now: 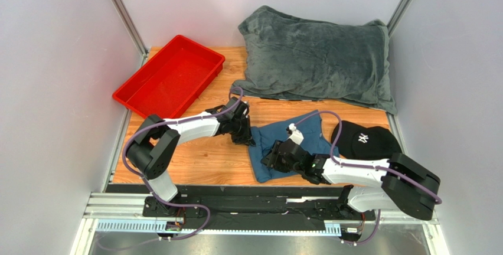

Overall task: Roll the t-shirts
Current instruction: Roll the T-shirt to the center of the board.

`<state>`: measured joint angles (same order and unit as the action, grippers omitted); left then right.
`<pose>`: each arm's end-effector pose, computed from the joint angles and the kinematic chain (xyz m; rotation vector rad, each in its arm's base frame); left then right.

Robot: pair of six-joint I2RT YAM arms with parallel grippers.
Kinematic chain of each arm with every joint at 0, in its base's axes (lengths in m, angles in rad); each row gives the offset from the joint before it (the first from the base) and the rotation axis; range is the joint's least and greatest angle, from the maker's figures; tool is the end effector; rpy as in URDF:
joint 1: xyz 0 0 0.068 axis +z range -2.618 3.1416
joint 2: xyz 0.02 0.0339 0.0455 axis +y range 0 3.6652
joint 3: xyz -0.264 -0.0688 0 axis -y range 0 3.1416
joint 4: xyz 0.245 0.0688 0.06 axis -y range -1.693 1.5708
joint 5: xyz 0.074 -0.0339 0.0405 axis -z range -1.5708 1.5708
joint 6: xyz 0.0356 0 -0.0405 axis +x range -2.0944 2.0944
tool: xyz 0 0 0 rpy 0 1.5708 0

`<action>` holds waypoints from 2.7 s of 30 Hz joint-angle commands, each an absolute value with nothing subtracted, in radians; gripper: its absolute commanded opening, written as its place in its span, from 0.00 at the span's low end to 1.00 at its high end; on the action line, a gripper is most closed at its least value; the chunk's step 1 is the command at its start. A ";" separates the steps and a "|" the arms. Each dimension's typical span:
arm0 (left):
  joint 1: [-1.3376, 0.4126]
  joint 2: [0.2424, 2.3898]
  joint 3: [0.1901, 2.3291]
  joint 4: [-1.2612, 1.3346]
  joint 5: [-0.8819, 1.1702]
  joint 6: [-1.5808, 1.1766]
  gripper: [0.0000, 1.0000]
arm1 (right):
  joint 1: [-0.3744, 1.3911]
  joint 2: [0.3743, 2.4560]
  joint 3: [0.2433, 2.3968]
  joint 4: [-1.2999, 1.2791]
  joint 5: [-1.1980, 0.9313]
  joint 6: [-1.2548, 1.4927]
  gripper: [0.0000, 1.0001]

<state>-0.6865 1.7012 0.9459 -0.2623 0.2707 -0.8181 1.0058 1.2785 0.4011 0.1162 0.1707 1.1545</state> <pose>0.2498 -0.2170 0.1588 -0.0762 2.8043 -0.8225 0.1259 0.1873 0.1410 0.2758 2.4747 0.8401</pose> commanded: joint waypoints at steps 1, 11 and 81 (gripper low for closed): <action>-0.683 1.661 0.999 -0.456 0.160 -0.824 0.00 | 1.107 1.213 0.480 -0.144 0.356 1.062 0.45; -0.683 1.690 1.060 -0.544 0.138 -0.819 0.00 | 1.287 1.298 0.522 -0.235 0.466 1.117 0.17; -0.666 1.668 1.203 -0.643 0.219 -0.710 0.49 | 1.450 1.693 1.016 -0.465 0.821 0.873 0.34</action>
<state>-0.6899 1.7332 1.1496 -0.6529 0.1986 -0.7498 1.4940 1.8561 1.1290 -0.7074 0.9329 0.8696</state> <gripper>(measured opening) 0.431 0.345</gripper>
